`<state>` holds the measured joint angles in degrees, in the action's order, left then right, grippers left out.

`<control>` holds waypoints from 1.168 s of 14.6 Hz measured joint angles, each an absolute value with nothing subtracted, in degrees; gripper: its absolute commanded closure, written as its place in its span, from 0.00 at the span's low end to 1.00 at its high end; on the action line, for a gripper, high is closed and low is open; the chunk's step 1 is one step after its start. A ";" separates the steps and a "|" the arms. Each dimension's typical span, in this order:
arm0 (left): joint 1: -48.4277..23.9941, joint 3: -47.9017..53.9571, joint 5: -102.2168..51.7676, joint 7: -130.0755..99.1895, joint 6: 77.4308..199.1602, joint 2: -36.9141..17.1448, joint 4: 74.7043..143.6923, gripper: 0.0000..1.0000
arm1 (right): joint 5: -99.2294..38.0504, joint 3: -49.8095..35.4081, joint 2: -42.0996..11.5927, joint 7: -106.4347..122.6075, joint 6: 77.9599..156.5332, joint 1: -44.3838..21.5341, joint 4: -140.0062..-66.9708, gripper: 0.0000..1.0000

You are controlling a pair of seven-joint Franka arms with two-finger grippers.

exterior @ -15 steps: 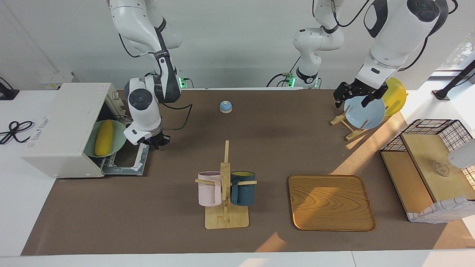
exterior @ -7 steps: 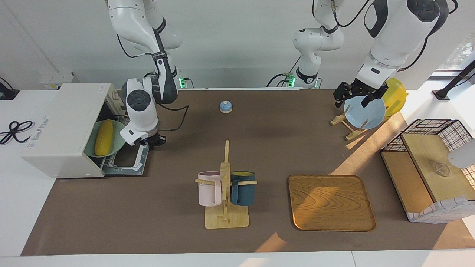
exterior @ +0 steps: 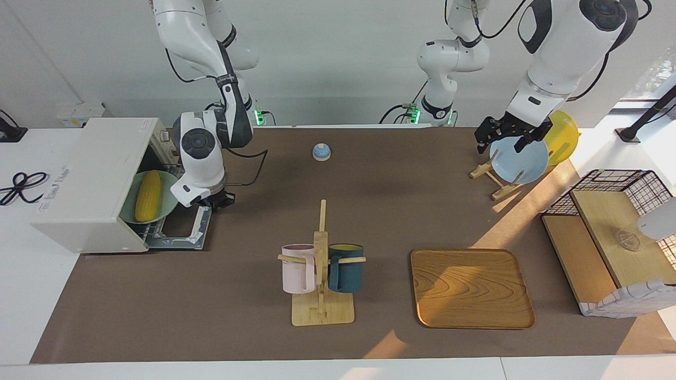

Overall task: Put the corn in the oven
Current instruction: 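Carry the corn into the open oven with the right gripper and release, then push the oven door shut with the right gripper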

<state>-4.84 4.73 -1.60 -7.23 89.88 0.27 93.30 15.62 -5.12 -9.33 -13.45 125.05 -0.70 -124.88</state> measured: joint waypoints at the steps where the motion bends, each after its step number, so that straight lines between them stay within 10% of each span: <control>1: -4.84 4.73 -1.60 -7.23 89.88 0.27 93.30 0.00 | 15.95 -5.44 -9.31 -12.68 123.32 -0.71 -123.95 1.00; 12: -4.84 4.73 -1.60 -7.23 89.88 0.27 93.30 0.00 | 15.82 -3.71 -0.20 9.68 101.11 9.34 -110.95 1.00; 17: -4.84 4.73 -1.60 -7.23 89.88 0.27 93.30 0.00 | 11.17 -5.34 3.61 10.21 90.97 8.69 -102.61 0.78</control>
